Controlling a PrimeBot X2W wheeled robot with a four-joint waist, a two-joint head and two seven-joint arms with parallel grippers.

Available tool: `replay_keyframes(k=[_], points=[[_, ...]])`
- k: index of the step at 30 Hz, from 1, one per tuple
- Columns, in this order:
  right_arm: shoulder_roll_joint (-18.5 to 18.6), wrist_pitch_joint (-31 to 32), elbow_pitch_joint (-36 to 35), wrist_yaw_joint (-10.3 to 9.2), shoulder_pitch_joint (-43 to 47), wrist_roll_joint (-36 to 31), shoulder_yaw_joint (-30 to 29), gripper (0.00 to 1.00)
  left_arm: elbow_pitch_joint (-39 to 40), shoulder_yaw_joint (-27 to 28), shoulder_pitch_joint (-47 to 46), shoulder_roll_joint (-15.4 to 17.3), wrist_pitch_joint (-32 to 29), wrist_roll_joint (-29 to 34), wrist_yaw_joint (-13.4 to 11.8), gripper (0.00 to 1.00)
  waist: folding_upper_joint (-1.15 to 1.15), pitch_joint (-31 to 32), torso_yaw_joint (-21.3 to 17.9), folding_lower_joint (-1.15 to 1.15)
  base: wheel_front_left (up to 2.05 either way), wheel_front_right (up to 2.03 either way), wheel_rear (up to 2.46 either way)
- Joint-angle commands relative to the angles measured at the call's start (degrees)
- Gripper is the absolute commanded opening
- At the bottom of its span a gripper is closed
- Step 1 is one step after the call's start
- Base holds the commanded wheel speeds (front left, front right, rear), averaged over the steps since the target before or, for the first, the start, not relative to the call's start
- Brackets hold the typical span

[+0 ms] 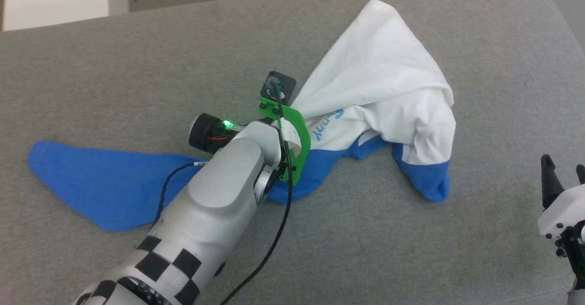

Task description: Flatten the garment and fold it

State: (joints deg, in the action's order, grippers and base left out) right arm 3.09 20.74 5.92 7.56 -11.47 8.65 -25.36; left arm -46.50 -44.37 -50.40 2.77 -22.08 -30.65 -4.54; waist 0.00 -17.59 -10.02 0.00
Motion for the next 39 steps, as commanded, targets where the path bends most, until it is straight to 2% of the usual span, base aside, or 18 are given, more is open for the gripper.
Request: replay_keyframes(k=[1, 2, 7, 11, 17, 20, 22, 25, 26, 27, 28, 31, 34, 37, 39], points=[[-0.2, -0.6, 0.3, -0.08, -0.8, 0.3, -0.2, 1.0, -0.5, -0.1, -1.2, 0.1, 0.0, -0.7, -0.5, 0.48, 0.0, -1.7, -1.5, 0.0, 0.0, 0.0, 0.0], [-0.2, -0.8, 0.5, -0.08, -0.9, 0.2, -0.4, 1.0, -0.5, -0.1, -1.3, 0.1, 0.6, -1.4, -0.5, 0.0, 0.0, -1.6, -1.3, 0.0, 0.0, 0.0, 0.0], [-0.2, -1.3, 1.2, -0.08, -1.0, -0.4, -0.5, 1.0, 0.6, 2.4, -1.4, 0.1, 3.9, -6.7, -1.0, 0.0, 0.0, -0.3, 0.9, 0.0, 0.0, 0.0, 0.0], [-0.2, -1.1, 1.1, -0.08, -0.6, -1.1, -0.5, 1.0, 1.5, 6.8, -2.3, 0.4, 8.2, -10.4, -2.4, 0.0, 0.0, 1.8, 4.1, 0.0, 0.0, 0.0, 0.0], [-0.2, -0.2, 0.2, -0.08, 0.1, -1.9, 1.1, 1.0, 1.9, 14.6, -1.6, 6.5, 11.8, -14.5, -5.7, 0.0, 0.0, 4.4, 8.2, 0.0, 0.0, 0.0, 0.0], [-0.2, 0.2, 0.1, -0.08, 0.3, -2.1, 2.5, 1.0, 2.0, 18.5, 1.4, 10.6, 12.8, -16.5, -8.4, 0.0, 0.0, 5.3, 9.3, 0.0, 0.0, 0.0, 0.0], [-0.2, 0.4, -0.1, -0.08, 0.6, -2.2, 3.2, 1.0, 2.6, 20.8, 4.4, 12.1, 13.2, -18.1, -10.2, 0.0, 0.0, 5.7, 10.0, 0.0, 0.0, 0.0, 0.0], [-0.2, 0.8, -0.2, -0.08, 1.1, -2.4, 4.0, 1.0, 4.1, 22.4, 8.7, 13.0, 12.1, -20.2, -11.3, 0.0, 0.0, 5.9, 11.0, 0.0, 0.0, 0.0, 0.0], [-0.2, 0.9, -0.4, -0.08, 1.3, -2.4, 4.2, 1.0, 5.0, 22.5, 10.1, 13.0, 11.8, -20.7, -11.3, 0.18, 0.0, 5.9, 11.4, 0.0, 0.0, 0.0, 0.0], [-0.2, 1.0, -0.5, -0.08, 1.4, -2.4, 4.4, 1.0, 5.9, 22.8, 10.9, 12.9, 11.7, -21.1, -11.2, 0.97, 0.0, 6.0, 11.8, 0.0, 0.0, 0.0, 0.0], [-0.1, 1.2, -0.6, -0.08, 1.5, -2.5, 4.6, 1.0, 7.2, 23.0, 11.7, 12.8, 12.0, -21.6, -10.9, 1.0, 0.0, 6.0, 12.2, 0.0, 0.0, 0.0, 0.0], [-0.1, 1.3, -0.8, -0.08, 1.4, -2.5, 6.5, 1.0, 12.1, 23.6, 13.5, 13.2, 15.3, -21.7, -9.0, 1.0, 0.0, 6.4, 12.8, 0.0, 0.0, 0.0, 0.0], [0.1, 1.3, -0.8, -0.08, 1.1, -2.0, 9.8, 1.0, 18.4, 23.3, 16.3, 15.3, 23.6, -18.2, -7.0, 1.0, 0.0, 6.7, 13.0, 0.0, 0.0, 0.0, 0.0], [0.5, 1.2, -0.4, -0.08, 0.6, -1.6, 13.7, 1.0, 23.5, 22.2, 20.3, 17.1, 31.9, -13.4, -7.2, 1.0, 0.0, 7.0, 13.3, 0.0, 0.0, 0.0, 0.0], [0.6, 1.3, 0.0, -0.08, -0.2, -1.3, 16.8, 1.0, 26.9, 22.1, 23.4, 17.8, 35.6, -10.1, -8.1, 1.0, 0.0, 6.9, 13.5, 0.0, 0.0, 0.0, 0.0]])
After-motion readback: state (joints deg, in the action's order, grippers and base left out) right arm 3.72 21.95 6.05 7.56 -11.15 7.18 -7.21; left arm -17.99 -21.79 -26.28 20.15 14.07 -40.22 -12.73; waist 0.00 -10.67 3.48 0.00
